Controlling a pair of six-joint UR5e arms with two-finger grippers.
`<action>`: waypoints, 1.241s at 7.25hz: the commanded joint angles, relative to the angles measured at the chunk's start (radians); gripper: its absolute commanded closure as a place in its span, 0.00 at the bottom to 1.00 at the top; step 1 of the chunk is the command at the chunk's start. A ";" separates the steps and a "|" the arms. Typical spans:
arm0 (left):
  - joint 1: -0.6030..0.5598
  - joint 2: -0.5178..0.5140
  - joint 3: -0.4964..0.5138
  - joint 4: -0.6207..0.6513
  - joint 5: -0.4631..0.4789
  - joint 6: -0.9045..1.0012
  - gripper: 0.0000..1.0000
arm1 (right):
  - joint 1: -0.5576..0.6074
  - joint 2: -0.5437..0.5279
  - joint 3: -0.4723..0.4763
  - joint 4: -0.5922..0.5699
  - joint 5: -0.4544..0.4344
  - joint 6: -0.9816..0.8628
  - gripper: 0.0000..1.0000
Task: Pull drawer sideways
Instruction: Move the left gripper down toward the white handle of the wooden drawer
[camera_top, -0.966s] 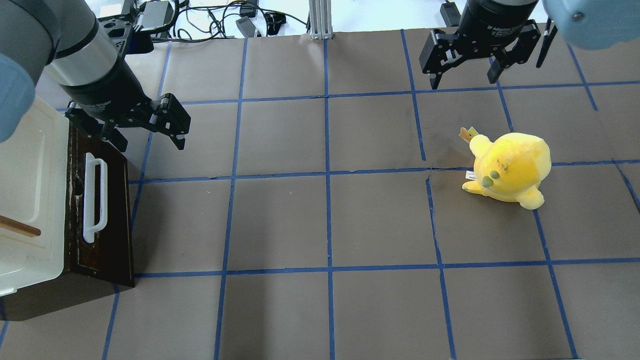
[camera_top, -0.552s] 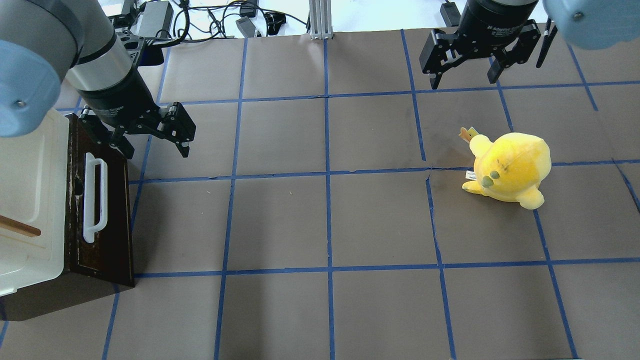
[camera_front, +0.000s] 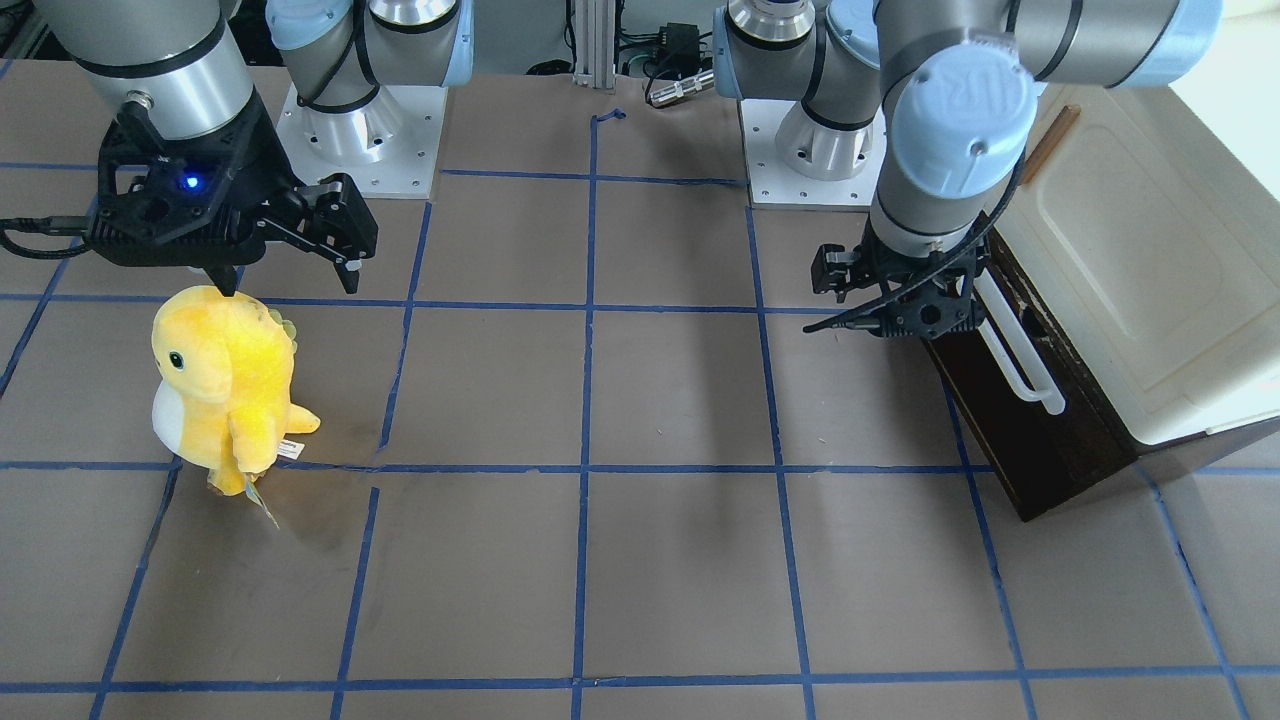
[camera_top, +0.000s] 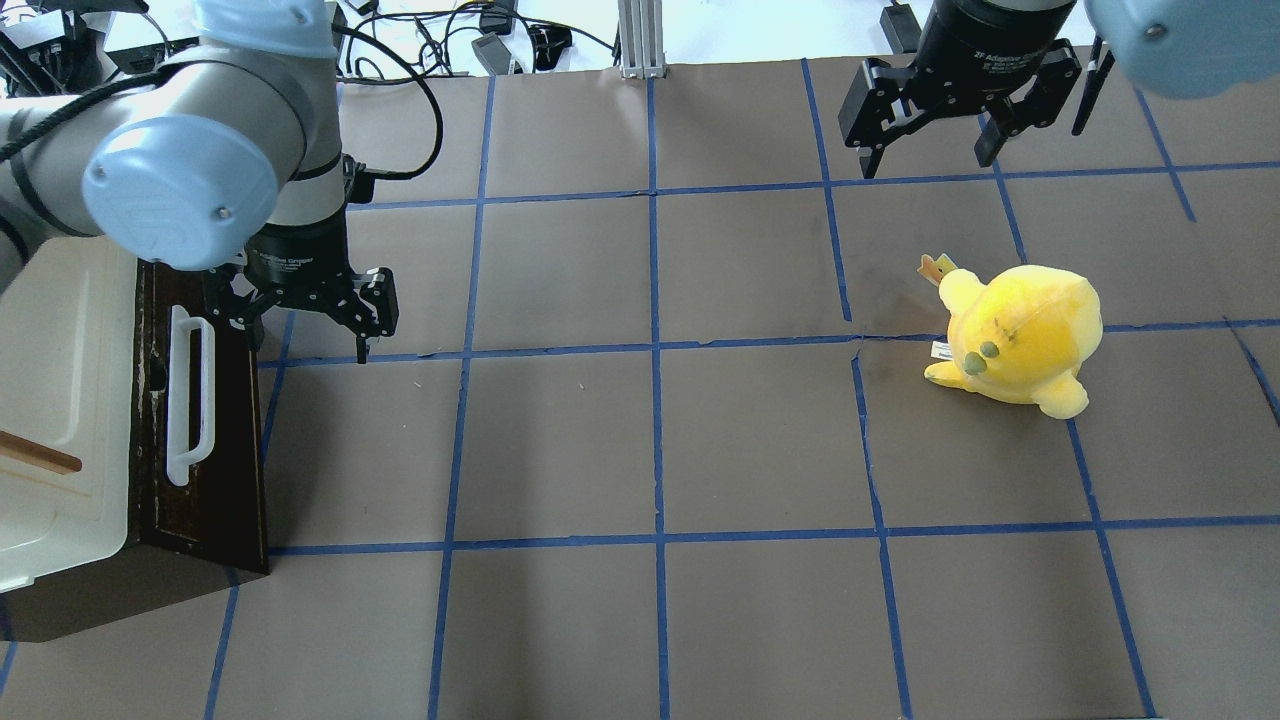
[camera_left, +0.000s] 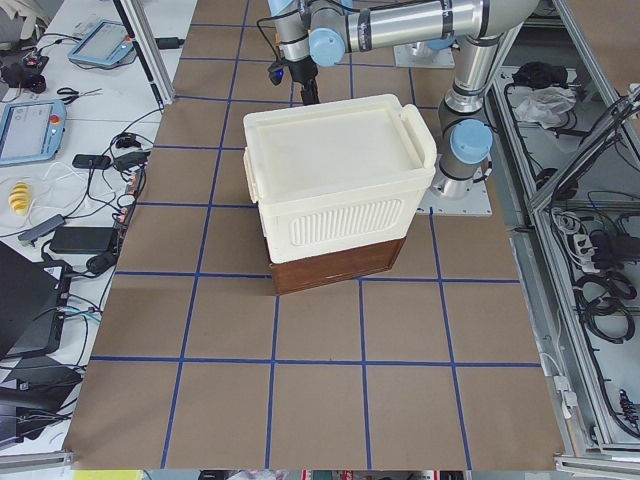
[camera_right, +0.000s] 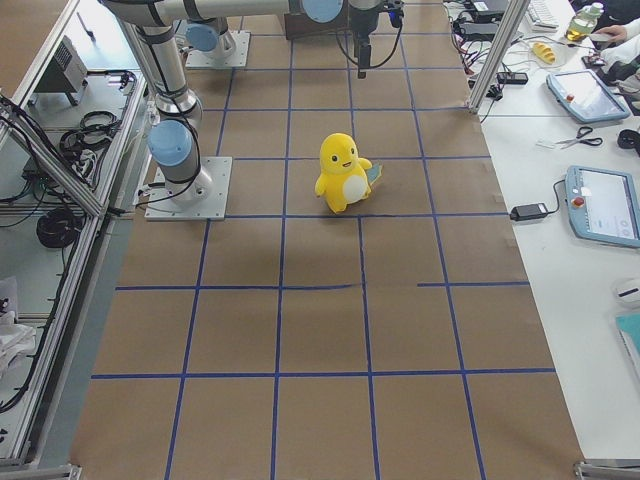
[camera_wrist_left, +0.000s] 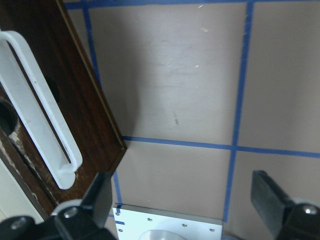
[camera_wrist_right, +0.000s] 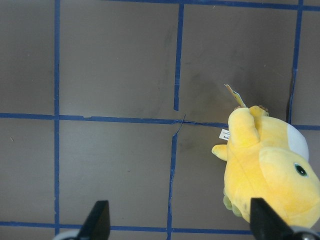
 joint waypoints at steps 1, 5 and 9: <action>-0.023 -0.095 -0.020 0.004 0.213 -0.044 0.00 | 0.000 0.000 0.000 0.000 0.000 0.000 0.00; -0.134 -0.208 -0.075 -0.058 0.669 -0.112 0.00 | 0.000 0.000 0.000 0.000 0.000 0.000 0.00; -0.126 -0.260 -0.152 -0.077 0.781 -0.319 0.00 | 0.000 0.000 0.000 0.000 0.000 0.000 0.00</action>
